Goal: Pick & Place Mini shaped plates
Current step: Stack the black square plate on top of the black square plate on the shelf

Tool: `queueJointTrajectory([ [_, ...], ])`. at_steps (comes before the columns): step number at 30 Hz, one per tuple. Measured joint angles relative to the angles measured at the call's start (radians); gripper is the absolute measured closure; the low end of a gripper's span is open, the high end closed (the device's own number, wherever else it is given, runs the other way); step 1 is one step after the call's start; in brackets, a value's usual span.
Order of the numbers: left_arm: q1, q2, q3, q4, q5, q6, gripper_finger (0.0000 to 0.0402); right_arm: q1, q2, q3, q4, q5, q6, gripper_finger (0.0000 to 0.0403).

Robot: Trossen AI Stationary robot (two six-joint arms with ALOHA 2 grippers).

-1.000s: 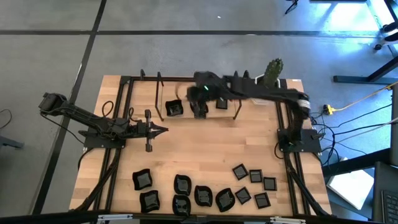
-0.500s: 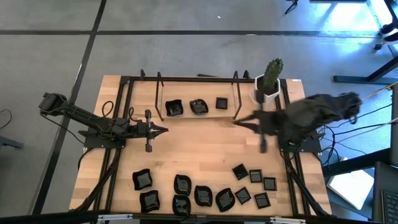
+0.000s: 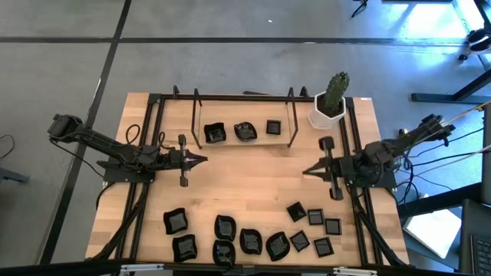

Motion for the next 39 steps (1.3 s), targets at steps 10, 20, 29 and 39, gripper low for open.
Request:
queueJointTrajectory([
  [10, 0.0, 0.0, 0.0, 0.0, 0.028, 0.016, 0.0398, 0.0, -0.125, -0.364, 0.366, -0.063, -0.003, 0.0391],
  [20, 0.0, 0.0, 0.0, -0.015, 0.026, 0.037, 0.0398, -0.001, -0.262, -0.439, 0.315, 0.024, 0.002, 0.0395],
  [29, 0.0, 0.0, 0.0, -0.015, 0.026, 0.024, 0.0392, -0.001, -0.29, -0.439, 0.229, 0.015, 0.018, 0.0398],
  [39, 0.0, 0.0, 0.0, -0.015, 0.026, 0.025, 0.0399, -0.001, -0.288, -0.439, 0.134, 0.004, 0.013, 0.0399],
])
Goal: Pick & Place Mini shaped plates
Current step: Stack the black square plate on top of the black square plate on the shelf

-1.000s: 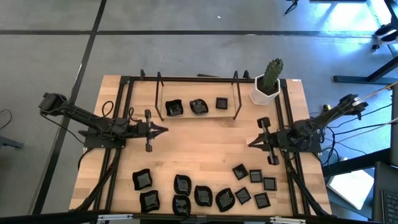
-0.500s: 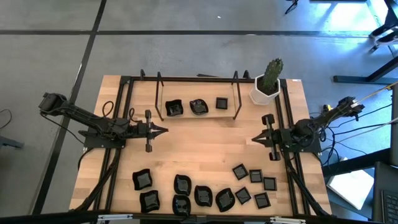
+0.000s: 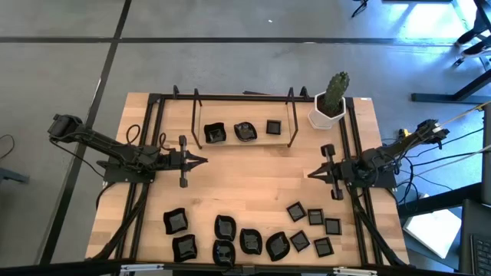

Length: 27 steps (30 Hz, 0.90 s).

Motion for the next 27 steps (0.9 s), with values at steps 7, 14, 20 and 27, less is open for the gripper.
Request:
queueJointTrajectory([
  [7, 0.0, 0.0, 0.0, 0.0, 0.0, -0.001, 0.0393, 0.0, 0.019, 0.0, 0.008, -0.067, -0.003, 0.0394],
  [14, 0.0, 0.0, 0.0, 0.0, 0.0, 0.0, 0.0394, 0.0, 0.039, 0.0, 0.009, -0.067, -0.023, 0.0397],
  [20, 0.0, 0.0, 0.0, 0.0, 0.0, 0.0, 0.0397, 0.0, 0.057, 0.0, 0.009, -0.068, -0.022, 0.0387],
  [27, 0.0, 0.0, 0.0, 0.0, 0.0, 0.0, 0.0398, 0.0, 0.098, 0.01, -0.001, -0.067, 0.001, 0.0399],
])
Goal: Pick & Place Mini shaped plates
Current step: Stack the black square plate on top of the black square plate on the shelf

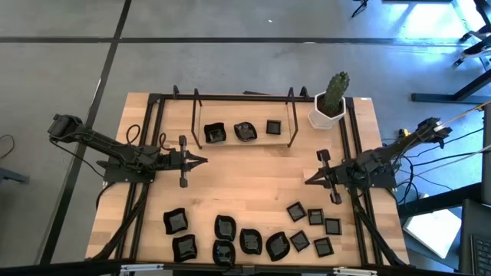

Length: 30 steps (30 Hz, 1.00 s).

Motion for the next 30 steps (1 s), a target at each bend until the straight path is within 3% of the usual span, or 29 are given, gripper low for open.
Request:
queueJointTrajectory([
  [8, 0.0, 0.0, 0.0, 0.0, 0.0, 0.0, 0.0398, 0.023, 0.26, 0.152, -0.066, 0.023, 0.074, 0.0398],
  [14, 0.0, 0.0, 0.0, 0.0, 0.0, 0.0, 0.0394, 0.104, 0.586, 0.404, -0.308, 0.185, 0.199, 0.0398],
  [17, 0.0, 0.0, 0.0, 0.0, 0.0, 0.0, 0.0395, 0.142, 0.719, 0.556, -0.514, 0.226, 0.346, 0.0398],
  [24, 0.0, 0.0, 0.0, 0.0, 0.0, 0.0, 0.0396, 0.248, 0.962, 0.847, -0.967, 0.137, 0.664, 0.0398],
  [30, 0.0, 0.0, 0.0, 0.0, 0.0, -0.003, 0.0394, 0.334, 1.116, 0.938, -1.054, 0.101, 0.765, 0.0397],
])
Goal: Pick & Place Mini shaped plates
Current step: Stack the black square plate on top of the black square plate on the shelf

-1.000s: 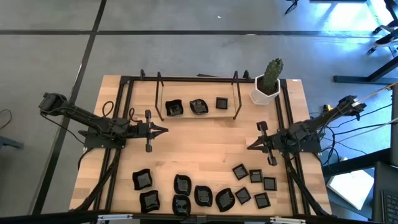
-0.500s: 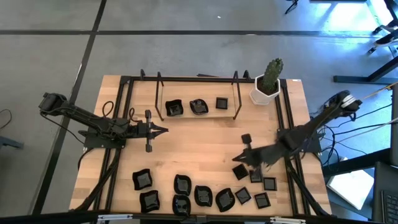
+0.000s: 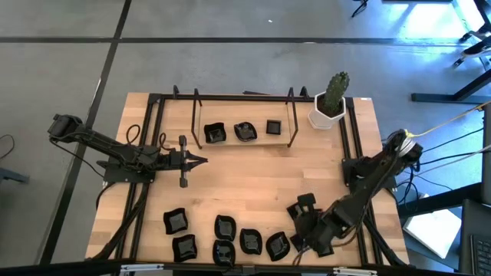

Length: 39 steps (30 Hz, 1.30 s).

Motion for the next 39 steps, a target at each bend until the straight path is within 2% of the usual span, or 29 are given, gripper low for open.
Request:
queueJointTrajectory([
  [4, 0.0, 0.0, 0.0, 0.0, 0.0, -0.012, 0.0397, 0.006, 0.053, 0.019, 0.004, 0.015, 0.034, 0.0377],
  [11, 0.0, 0.0, 0.0, 0.0, 0.0, -0.014, 0.0394, 0.006, 0.114, 0.019, 0.003, -0.049, -0.008, 0.0301],
  [16, 0.0, 0.0, 0.0, 0.0, 0.0, -0.014, 0.0396, 0.006, 0.135, 0.019, 0.003, -0.025, -0.053, 0.0251],
  [20, 0.0, 0.0, 0.0, 0.0, 0.0, -0.015, 0.0397, 0.006, 0.158, 0.019, 0.001, 0.006, -0.083, 0.0229],
  [27, 0.0, 0.0, 0.0, 0.0, 0.0, -0.015, 0.0394, 0.005, 0.208, 0.019, -0.007, 0.006, -0.104, 0.0225],
  [39, 0.0, 0.0, 0.0, 0.0, 0.0, -0.023, 0.0393, -0.025, 0.237, 0.021, -0.019, 0.0, -0.1, 0.0258],
])
